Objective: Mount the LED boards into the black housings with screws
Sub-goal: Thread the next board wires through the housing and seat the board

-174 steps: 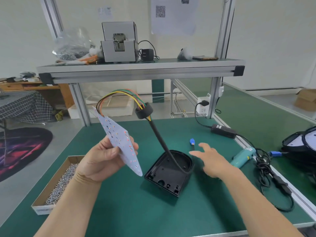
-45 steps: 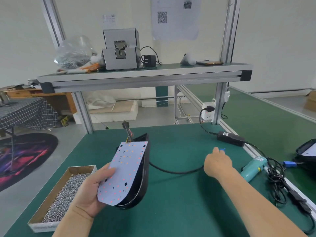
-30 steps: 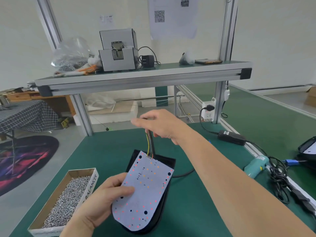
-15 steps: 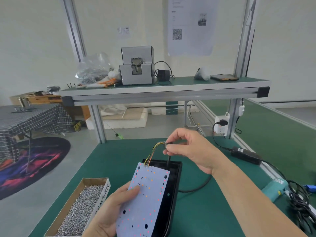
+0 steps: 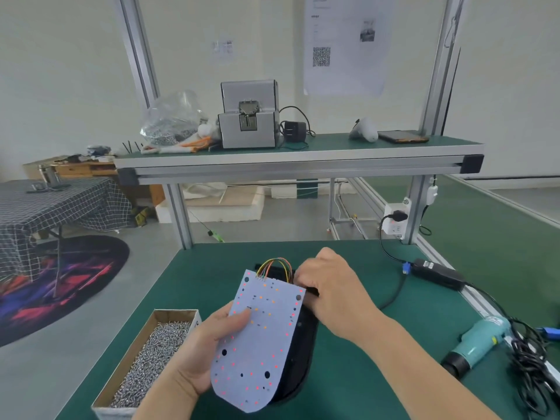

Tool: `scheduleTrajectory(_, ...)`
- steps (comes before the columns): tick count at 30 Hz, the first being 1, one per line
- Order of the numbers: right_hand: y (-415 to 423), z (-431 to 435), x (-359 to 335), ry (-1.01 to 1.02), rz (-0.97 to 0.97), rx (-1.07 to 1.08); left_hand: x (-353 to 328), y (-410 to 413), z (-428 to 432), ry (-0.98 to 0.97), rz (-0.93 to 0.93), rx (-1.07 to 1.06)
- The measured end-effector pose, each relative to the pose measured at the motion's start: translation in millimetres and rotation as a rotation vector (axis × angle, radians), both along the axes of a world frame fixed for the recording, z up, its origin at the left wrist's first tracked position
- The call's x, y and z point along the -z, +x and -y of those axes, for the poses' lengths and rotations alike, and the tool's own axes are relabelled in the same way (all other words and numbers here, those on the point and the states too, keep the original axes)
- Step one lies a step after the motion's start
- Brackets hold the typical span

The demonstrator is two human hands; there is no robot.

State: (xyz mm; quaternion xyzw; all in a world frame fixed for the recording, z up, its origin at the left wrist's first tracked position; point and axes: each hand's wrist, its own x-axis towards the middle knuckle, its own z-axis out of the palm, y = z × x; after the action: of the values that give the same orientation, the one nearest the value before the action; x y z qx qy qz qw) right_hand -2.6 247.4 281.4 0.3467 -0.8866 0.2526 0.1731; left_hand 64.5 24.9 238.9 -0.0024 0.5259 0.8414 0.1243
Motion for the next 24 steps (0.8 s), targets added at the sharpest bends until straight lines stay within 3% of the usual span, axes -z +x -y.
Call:
scheduleTrajectory(3,-2.4,4.1,8.7,-0.061,-0.038,0.008,-3.9,-0.2,-0.3,-0.087,-0.050,0.071)
scheduleTrajectory(8,-4.6,0.8,10.3,-0.408,0.251,0.022,-10.4,1.1,4.6,-0.174,-0.111,0.134)
scheduleTrajectory(14,-13.5,-8.5,-5.7,-0.286,0.503,0.028,-22.0,5.7,5.0,-0.473,-0.255,0.199)
scheduleTrajectory(16,-16.0,-7.2,-5.7,-0.235,0.478,0.040,-28.3,6.2,0.5,-0.585,-0.311,0.217)
scheduleTrajectory(20,-12.4,-0.2,5.5,-0.054,0.246,0.108,-32.5,4.9,-10.4,-0.763,-0.401,0.249)
scheduleTrajectory(24,-7.5,-6.0,17.3,-0.112,0.234,0.048,-22.9,5.4,-7.1,-0.732,-0.369,0.256)
